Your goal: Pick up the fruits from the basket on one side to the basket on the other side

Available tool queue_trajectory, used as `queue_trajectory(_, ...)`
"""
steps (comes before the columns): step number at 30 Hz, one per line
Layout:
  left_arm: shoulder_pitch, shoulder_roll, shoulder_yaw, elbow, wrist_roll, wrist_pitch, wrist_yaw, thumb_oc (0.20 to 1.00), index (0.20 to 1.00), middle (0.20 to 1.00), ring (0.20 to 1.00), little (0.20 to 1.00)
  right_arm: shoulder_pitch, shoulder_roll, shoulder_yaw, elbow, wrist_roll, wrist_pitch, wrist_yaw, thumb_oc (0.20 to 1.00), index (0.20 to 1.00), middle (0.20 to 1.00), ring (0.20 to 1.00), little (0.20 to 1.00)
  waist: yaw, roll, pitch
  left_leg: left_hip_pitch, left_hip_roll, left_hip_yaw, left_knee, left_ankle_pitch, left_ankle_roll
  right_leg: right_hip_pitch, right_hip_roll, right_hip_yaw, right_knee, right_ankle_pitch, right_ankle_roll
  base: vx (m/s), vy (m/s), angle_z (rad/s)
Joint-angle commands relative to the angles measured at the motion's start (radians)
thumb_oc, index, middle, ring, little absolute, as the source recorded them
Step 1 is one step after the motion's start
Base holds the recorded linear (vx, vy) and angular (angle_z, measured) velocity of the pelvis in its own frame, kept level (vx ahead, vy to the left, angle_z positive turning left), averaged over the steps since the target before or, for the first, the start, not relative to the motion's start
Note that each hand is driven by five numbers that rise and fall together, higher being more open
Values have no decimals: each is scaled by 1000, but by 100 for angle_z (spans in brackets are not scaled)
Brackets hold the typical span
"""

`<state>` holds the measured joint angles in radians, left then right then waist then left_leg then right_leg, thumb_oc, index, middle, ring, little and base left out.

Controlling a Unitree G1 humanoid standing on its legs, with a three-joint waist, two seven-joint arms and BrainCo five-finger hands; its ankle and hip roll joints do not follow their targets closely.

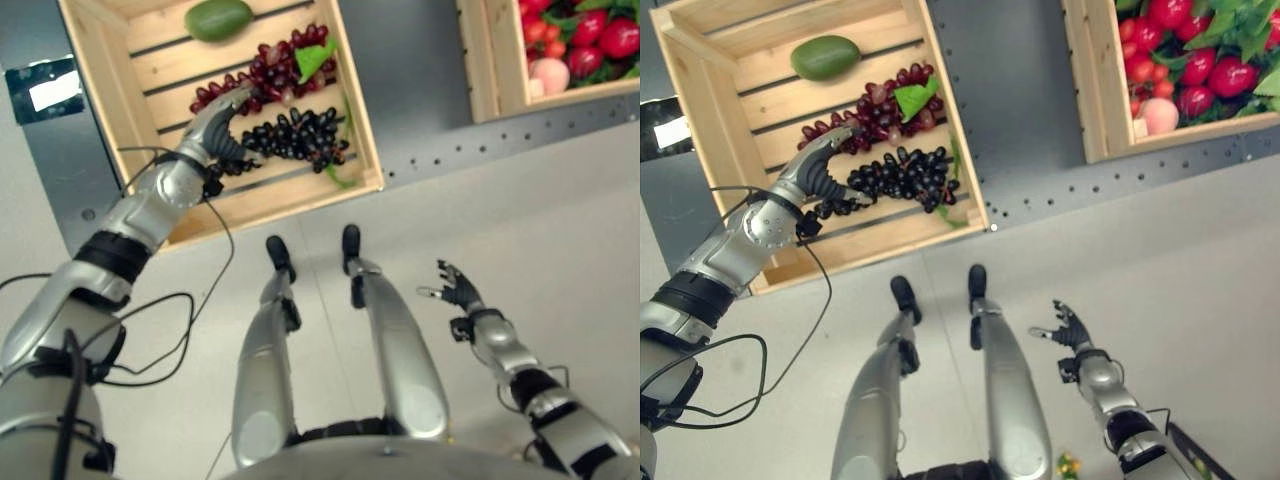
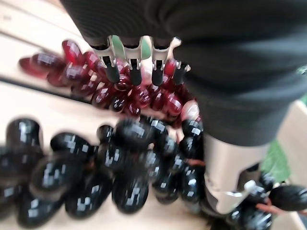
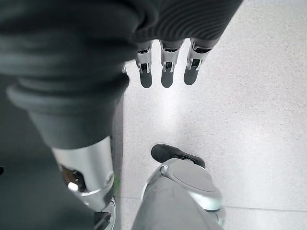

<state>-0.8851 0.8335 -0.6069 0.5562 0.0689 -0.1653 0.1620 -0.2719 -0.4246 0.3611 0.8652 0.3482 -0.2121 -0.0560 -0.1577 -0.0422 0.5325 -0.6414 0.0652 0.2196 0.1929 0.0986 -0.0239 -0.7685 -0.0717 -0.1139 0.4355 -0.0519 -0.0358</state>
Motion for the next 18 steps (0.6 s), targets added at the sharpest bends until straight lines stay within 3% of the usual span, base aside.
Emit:
queue_trajectory(1,-44,7,34,23,54,-12,45,1000,1000,1000,1000,1000,18,-27,18,-65,23,-34,-26,1000,1000,1000,1000,1000,-16,-27,-13,-18,33,-6,139,-160,-3,2,-20,64,-85,53,150,-10,7,-9)
queue_trajectory(8,-104,-46,3,109,111,9,95,1000,1000,1000,1000,1000,22,-16,33,-73,39,-50,-29,1000,1000,1000,1000,1000,-42,-42,-13,-74,34,-14,149,-163,-4,-52,-20,66,-76,51,149,3,-19,-7)
queue_trajectory(18,-228,-40,-63,222,128,35,105,1000,1000,1000,1000,1000,-4,-14,37,-79,90,-61,-23,1000,1000,1000,1000,1000,-66,-56,-13,-170,56,-24,228,-194,0,-142,-7,76,-31,46,143,0,0,0)
